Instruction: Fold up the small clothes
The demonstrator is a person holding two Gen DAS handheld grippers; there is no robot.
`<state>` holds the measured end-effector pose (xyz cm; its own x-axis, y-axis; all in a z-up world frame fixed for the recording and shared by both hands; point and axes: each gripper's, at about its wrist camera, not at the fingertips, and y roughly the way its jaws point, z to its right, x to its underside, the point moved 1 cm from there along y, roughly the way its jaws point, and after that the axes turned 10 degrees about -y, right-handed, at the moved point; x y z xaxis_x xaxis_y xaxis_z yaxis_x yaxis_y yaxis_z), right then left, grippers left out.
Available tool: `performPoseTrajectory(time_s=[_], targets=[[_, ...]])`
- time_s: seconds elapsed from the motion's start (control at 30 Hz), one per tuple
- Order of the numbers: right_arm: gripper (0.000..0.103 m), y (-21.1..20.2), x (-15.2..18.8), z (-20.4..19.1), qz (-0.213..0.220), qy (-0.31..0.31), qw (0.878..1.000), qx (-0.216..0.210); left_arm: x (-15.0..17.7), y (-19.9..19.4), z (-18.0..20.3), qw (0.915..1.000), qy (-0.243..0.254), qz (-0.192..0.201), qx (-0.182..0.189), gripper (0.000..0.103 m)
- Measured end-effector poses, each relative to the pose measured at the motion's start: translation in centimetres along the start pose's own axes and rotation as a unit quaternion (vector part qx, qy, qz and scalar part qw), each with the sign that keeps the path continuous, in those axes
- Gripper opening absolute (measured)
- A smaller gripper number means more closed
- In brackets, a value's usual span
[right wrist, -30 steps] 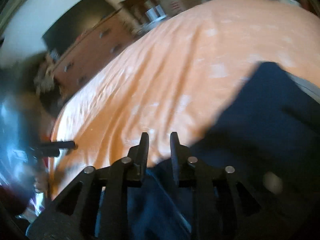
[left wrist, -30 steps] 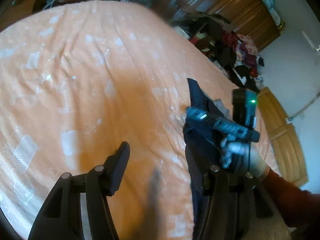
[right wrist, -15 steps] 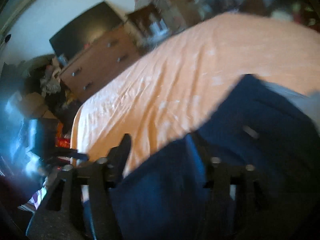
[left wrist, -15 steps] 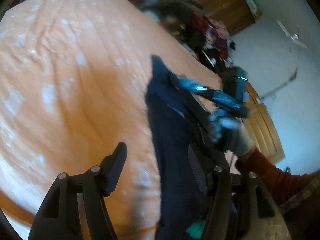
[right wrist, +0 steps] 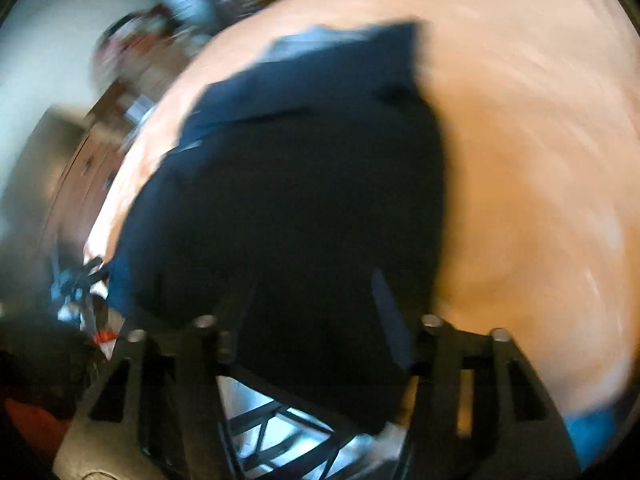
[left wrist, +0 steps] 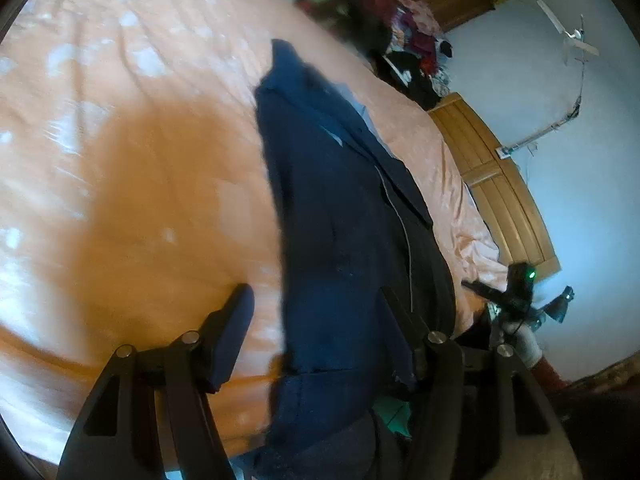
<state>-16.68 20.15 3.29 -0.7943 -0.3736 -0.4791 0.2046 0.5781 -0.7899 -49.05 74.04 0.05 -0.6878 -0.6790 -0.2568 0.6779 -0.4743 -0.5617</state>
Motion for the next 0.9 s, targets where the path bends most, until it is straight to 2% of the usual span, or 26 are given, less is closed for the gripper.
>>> performPoseTrajectory(time_s=[0.1, 0.17, 0.33, 0.47, 0.63, 0.7, 0.9], targets=[[0.050, 0.3, 1.7, 2.0, -0.012, 0.025, 1.000, -0.002, -0.2, 0.8, 0.5, 1.0000, 0.004, -0.002, -0.008, 0.061], [0.050, 0.7, 2.1, 2.7, -0.019, 0.017, 1.000, 0.013, -0.4, 1.1, 0.8, 0.9999, 0.005, -0.006, -0.011, 0.061], [0.048, 1.7, 2.3, 3.2, -0.022, 0.005, 1.000, 0.013, -0.4, 1.5, 1.1, 0.9997, 0.005, -0.016, -0.019, 0.061], [0.049, 1.7, 3.5, 3.2, -0.026, 0.001, 1.000, -0.014, 0.2, 2.1, 1.6, 0.9992, 0.014, -0.030, -0.020, 0.061], [0.049, 2.0, 5.3, 2.6, -0.037, 0.001, 0.997, -0.068, 1.0, 2.7, 2.3, 0.9984, 0.033, -0.044, -0.015, 0.061], [0.049, 2.1, 5.7, 2.3, -0.040, -0.009, 0.996, -0.074, 1.4, 3.1, 2.6, 0.9973, 0.045, -0.055, -0.019, 0.060], [0.050, 1.8, 5.9, 3.1, -0.023, 0.011, 0.994, -0.108, 1.1, 3.0, 1.7, 0.9972, 0.032, -0.066, -0.013, 0.057]])
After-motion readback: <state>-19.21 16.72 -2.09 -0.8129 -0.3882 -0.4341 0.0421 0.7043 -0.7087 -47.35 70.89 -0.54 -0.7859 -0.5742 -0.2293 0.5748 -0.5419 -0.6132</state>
